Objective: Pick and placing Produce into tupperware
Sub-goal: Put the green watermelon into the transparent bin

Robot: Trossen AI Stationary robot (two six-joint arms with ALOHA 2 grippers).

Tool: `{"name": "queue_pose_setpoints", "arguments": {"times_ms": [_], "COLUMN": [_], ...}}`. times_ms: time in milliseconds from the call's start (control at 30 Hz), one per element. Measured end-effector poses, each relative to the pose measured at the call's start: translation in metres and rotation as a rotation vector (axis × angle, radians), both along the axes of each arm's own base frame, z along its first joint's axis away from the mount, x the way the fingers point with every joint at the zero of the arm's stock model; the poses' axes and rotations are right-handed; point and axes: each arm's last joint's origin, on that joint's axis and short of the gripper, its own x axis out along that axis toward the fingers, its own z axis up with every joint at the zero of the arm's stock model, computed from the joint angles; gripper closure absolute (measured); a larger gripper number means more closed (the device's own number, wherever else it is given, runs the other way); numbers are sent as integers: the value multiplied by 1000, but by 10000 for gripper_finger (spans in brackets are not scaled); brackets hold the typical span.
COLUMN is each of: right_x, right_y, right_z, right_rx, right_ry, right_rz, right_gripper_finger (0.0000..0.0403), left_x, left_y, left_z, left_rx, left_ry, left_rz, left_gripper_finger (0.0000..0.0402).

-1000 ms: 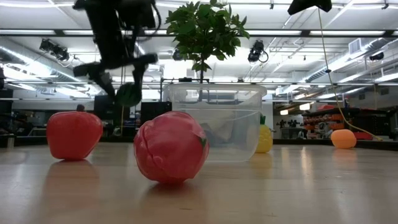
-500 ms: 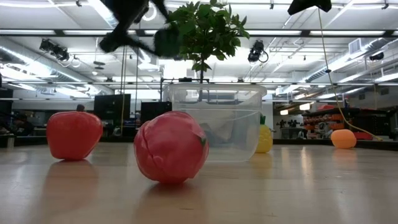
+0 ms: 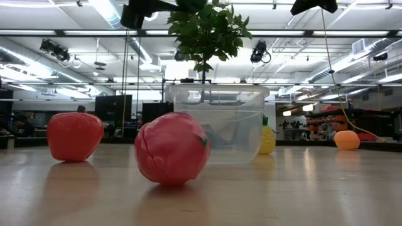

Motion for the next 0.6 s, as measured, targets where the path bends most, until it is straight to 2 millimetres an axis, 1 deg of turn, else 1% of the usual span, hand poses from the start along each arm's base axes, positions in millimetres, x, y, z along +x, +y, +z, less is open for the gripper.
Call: {"name": "queue_pose_setpoints", "arguments": {"times_ms": [100,200,300,367,467,600], "right_x": [0,0,0,0,0,1], "right_y": [0,0,0,0,1,1], "right_z": [0,0,0,0,0,0], "right_rx": [27,43,62,73,92,105], "right_ry": [-18,-28,-41,-48,-57,-61], "right_rz": [-23,-36,-54,-62,-53,-37], "right_gripper_finger": [360,360,360,360,360,360], "left_x": [1,2,5,9,21,41], "left_y": [1,0,-1,-1,2,10], "left_z": [1,6,16,26,38,56], "left_rx": [-6,6,61,122,213,314], "left_ry": [-6,-55,-84,-68,-6,69], "left_rz": [-24,-69,-106,-137,-200,-279], "left_gripper_finger": [111,111,116,122,133,143]}}
